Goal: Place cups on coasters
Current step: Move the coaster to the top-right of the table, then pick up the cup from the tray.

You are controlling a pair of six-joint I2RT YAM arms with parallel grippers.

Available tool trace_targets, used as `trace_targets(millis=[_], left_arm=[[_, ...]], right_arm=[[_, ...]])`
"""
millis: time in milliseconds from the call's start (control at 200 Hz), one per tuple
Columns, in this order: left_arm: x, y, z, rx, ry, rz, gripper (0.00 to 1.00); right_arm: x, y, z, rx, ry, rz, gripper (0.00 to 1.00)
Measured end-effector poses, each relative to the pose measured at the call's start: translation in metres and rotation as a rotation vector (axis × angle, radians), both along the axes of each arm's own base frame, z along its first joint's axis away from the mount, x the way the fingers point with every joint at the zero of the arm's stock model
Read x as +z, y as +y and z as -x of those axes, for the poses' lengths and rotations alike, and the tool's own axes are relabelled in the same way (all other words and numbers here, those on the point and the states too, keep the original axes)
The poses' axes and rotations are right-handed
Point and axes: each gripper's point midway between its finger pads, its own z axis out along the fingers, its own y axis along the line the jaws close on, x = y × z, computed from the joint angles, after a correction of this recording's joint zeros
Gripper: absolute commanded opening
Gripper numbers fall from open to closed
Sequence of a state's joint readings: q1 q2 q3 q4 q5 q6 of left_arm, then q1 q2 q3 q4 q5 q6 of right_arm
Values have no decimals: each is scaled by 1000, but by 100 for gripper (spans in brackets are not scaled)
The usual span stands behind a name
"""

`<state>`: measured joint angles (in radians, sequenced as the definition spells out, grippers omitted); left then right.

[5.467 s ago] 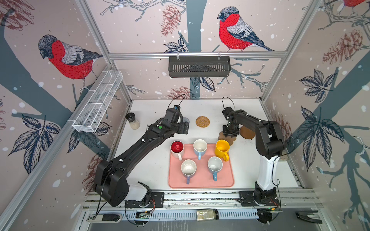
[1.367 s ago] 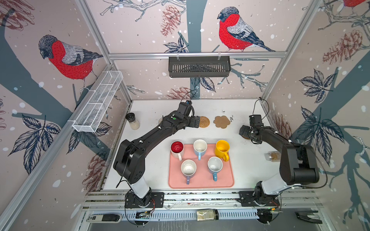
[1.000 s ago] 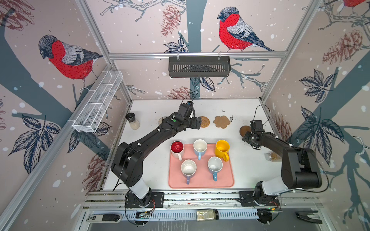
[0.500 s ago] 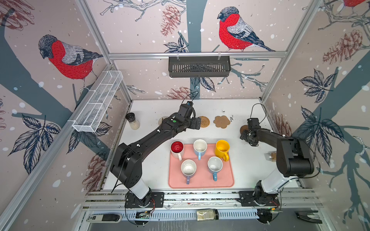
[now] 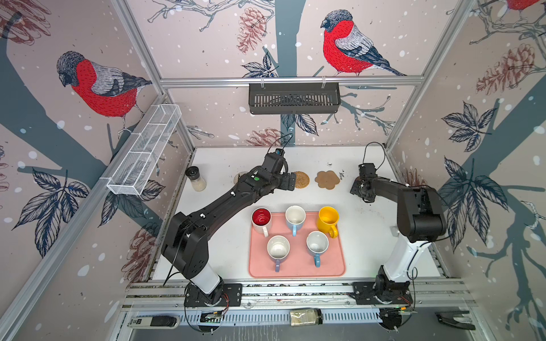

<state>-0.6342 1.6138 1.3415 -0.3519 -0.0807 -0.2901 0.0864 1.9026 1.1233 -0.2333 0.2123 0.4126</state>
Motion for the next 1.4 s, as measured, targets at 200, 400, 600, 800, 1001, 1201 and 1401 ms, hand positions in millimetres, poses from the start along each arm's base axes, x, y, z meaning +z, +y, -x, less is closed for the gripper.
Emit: trace_targets(millis=[200, 400, 600, 800, 1001, 1201, 1401], left_arm=[[6, 3, -3, 14, -20, -14, 97], [11, 6, -5, 24, -26, -18, 97], [10, 21, -13, 70, -21, -40, 96], [21, 32, -13, 115, -37, -65, 84], [24, 58, 4, 164, -39, -107, 64], [9, 85, 36, 197, 4, -134, 69], [-6, 102, 65, 210, 23, -99, 84]], right_arm=[[2, 5, -13, 25, 5, 8, 75], [17, 24, -8, 84, 34, 5, 82], [68, 36, -9, 120, -57, -22, 86], [119, 63, 4, 196, -158, -68, 78], [142, 102, 29, 301, -197, -92, 55], [155, 133, 54, 395, -208, -112, 49], [158, 151, 94, 469, -203, -111, 48]])
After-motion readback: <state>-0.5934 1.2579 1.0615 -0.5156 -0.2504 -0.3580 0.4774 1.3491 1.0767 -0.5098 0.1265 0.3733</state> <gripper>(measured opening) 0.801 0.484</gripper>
